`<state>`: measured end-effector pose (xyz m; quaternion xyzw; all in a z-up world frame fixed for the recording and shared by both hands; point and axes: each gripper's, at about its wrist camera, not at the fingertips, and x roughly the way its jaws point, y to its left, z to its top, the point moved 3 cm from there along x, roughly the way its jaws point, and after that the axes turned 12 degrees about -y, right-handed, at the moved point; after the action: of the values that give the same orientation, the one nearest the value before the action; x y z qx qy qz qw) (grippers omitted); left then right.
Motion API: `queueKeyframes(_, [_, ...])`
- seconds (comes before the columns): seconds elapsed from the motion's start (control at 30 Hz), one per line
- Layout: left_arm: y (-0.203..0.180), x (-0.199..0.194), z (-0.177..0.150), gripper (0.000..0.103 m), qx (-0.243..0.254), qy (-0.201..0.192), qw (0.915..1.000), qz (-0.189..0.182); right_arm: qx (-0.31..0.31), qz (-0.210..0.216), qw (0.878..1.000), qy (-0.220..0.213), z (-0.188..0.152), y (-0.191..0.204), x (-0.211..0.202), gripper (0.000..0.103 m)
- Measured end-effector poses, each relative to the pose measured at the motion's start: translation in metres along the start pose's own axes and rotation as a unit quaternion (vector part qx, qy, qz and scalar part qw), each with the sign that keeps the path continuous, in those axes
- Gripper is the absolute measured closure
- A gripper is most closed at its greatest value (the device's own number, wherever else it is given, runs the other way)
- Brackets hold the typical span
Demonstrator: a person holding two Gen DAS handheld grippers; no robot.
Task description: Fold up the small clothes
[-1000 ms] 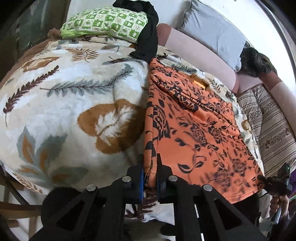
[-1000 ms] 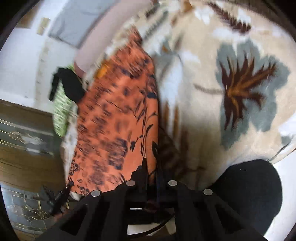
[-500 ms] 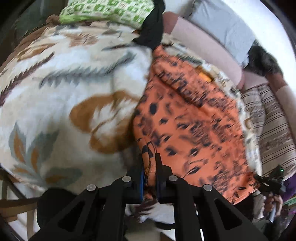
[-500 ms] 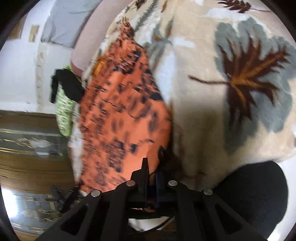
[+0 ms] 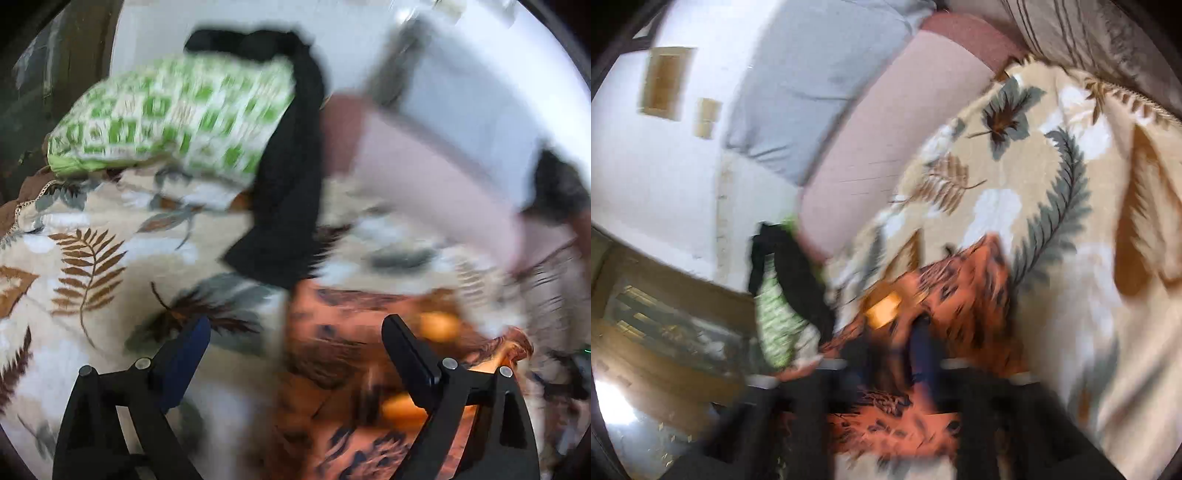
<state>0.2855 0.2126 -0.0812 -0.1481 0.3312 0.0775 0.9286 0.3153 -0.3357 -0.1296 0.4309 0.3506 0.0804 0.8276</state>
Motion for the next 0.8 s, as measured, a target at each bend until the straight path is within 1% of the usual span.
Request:
queueKeyframes(0.03, [0.005,0.010,-0.006,0.011,-0.003,0.018,0.9997,0.017,0.003,-0.026,1.000,-0.009,-0.004,-0.009,0.008,0.019])
queueKeyframes(0.07, [0.009,0.011,-0.012,0.011,-0.011,0.017,0.9998,0.002,0.008,-0.023,1.000,-0.005,-0.010,-0.014,0.010,0.019])
queueKeyframes(0.1, [0.011,0.005,-0.020,0.011,-0.012,0.007,0.9996,-0.024,0.002,-0.023,1.000,0.002,-0.022,-0.018,0.008,0.019])
queueKeyframes(0.17, [0.013,-0.015,-0.035,0.011,0.016,-0.014,0.9995,-0.024,-0.058,-0.035,0.998,0.020,-0.043,-0.017,-0.001,0.019])
queueKeyframes(0.2, [0.014,-0.029,-0.044,0.010,0.027,-0.027,0.9988,-0.030,-0.092,-0.045,0.994,0.036,-0.055,-0.017,-0.002,0.019])
queueKeyframes(0.23, [0.013,-0.039,-0.054,0.010,0.035,-0.024,0.9981,-0.045,-0.128,-0.067,0.988,0.055,-0.068,-0.019,-0.003,0.019])
queueKeyframes(0.27, [0.011,-0.043,-0.062,0.010,0.038,-0.013,0.9973,-0.061,-0.152,-0.078,0.983,0.068,-0.077,-0.020,-0.002,0.019])
queueKeyframes(0.33, [0.003,-0.036,-0.084,0.010,0.051,0.030,0.9937,-0.095,-0.195,-0.088,0.973,0.081,-0.088,-0.021,0.000,0.019])
queueKeyframes(0.37, [-0.002,-0.026,-0.092,0.010,0.070,0.048,0.9919,-0.095,-0.202,-0.088,0.972,0.084,-0.088,-0.023,0.002,0.019])
queueKeyframes(0.43, [-0.009,-0.007,-0.103,0.010,0.086,0.069,0.9908,-0.078,-0.187,-0.064,0.974,0.107,-0.090,-0.022,0.019,0.019])
queueKeyframes(0.47, [-0.011,0.005,-0.107,0.014,0.079,0.088,0.9902,-0.074,-0.178,-0.063,0.974,0.122,-0.092,-0.022,0.028,0.021])
queueKeyframes(0.5, [-0.013,0.014,-0.112,0.046,0.069,0.106,0.9892,-0.075,-0.178,-0.069,0.972,0.135,-0.096,-0.020,0.037,0.023])
queueKeyframes(0.53, [-0.020,0.018,-0.112,0.059,0.070,0.118,0.9872,-0.081,-0.191,-0.080,0.969,0.139,-0.099,-0.018,0.038,0.037])
queueKeyframes(0.57, [-0.025,0.016,-0.110,0.084,0.066,0.122,0.9863,-0.089,-0.191,-0.083,0.967,0.149,-0.102,-0.017,0.042,0.069])
queueKeyframes(0.6, [-0.031,0.011,-0.104,0.088,0.064,0.121,0.9870,-0.084,-0.178,-0.076,0.969,0.156,-0.104,-0.012,0.043,0.077])
queueKeyframes(0.63, [-0.038,0.001,-0.096,0.089,0.076,0.103,0.9890,-0.073,-0.185,-0.084,0.968,0.150,-0.104,-0.005,0.039,0.079])
queueKeyframes(0.67, [-0.044,-0.011,-0.089,0.089,0.083,0.085,0.9902,-0.073,-0.189,-0.081,0.968,0.146,-0.103,0.001,0.034,0.081])
queueKeyframes(0.77, [-0.056,-0.060,-0.070,0.090,0.079,0.048,0.9909,-0.098,-0.186,-0.049,0.974,0.121,-0.094,0.029,0.005,0.083])
queueKeyframes(0.8, [-0.060,-0.085,-0.068,0.090,0.083,0.032,0.9906,-0.104,-0.193,-0.040,0.974,0.113,-0.093,0.040,-0.009,0.083])
